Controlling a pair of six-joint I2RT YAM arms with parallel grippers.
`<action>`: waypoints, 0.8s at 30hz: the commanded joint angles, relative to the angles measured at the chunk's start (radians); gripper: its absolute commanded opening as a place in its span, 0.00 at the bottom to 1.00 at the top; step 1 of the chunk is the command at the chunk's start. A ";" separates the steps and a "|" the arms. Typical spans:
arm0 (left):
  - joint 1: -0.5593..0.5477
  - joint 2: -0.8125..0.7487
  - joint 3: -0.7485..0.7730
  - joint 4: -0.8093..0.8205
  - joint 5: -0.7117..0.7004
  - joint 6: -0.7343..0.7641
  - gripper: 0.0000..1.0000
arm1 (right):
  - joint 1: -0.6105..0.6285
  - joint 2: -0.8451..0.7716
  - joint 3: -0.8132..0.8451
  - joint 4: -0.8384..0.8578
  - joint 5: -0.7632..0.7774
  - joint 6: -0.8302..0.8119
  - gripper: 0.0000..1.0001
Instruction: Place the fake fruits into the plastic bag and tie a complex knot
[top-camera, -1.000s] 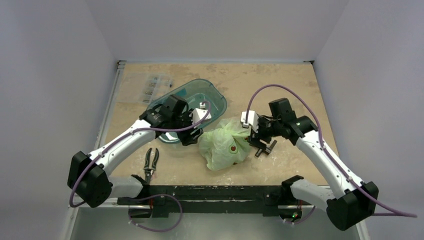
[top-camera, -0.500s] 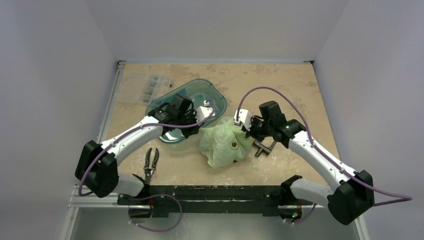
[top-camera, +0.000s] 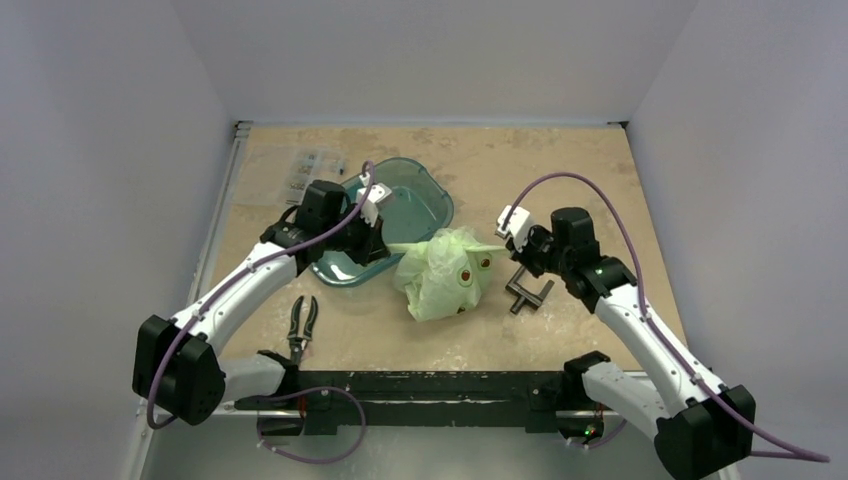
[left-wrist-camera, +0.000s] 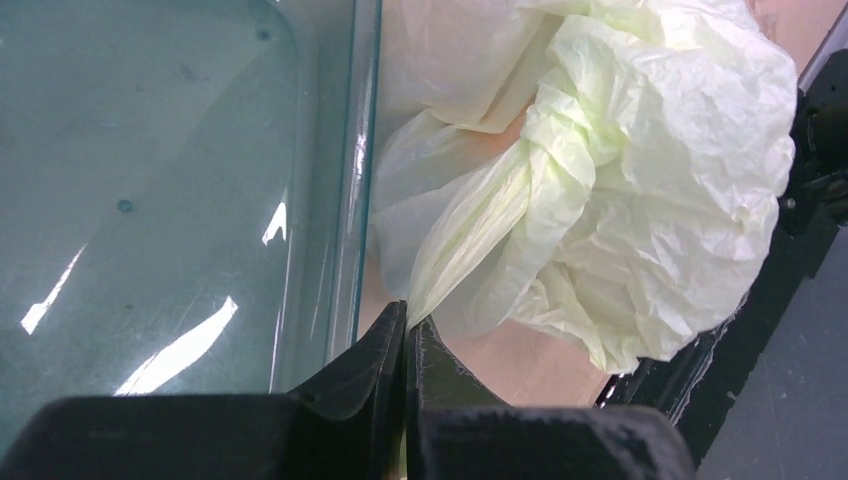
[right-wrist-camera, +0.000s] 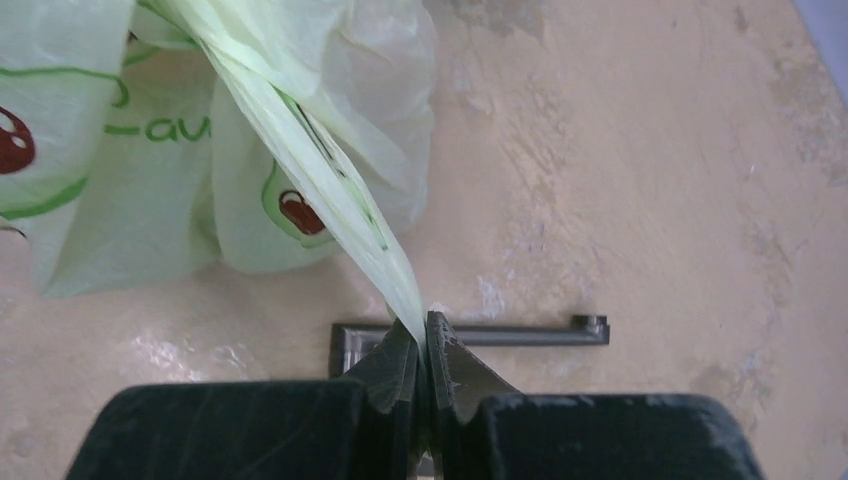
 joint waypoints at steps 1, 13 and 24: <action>0.076 -0.007 -0.030 -0.122 -0.142 0.078 0.00 | -0.143 -0.036 -0.107 -0.089 0.176 -0.166 0.00; 0.076 -0.132 -0.016 -0.113 -0.045 0.109 0.00 | -0.157 -0.048 -0.026 -0.104 0.162 -0.164 0.00; 0.084 -0.097 -0.134 -0.151 -0.170 0.359 0.00 | -0.212 -0.062 -0.186 -0.083 0.197 -0.244 0.00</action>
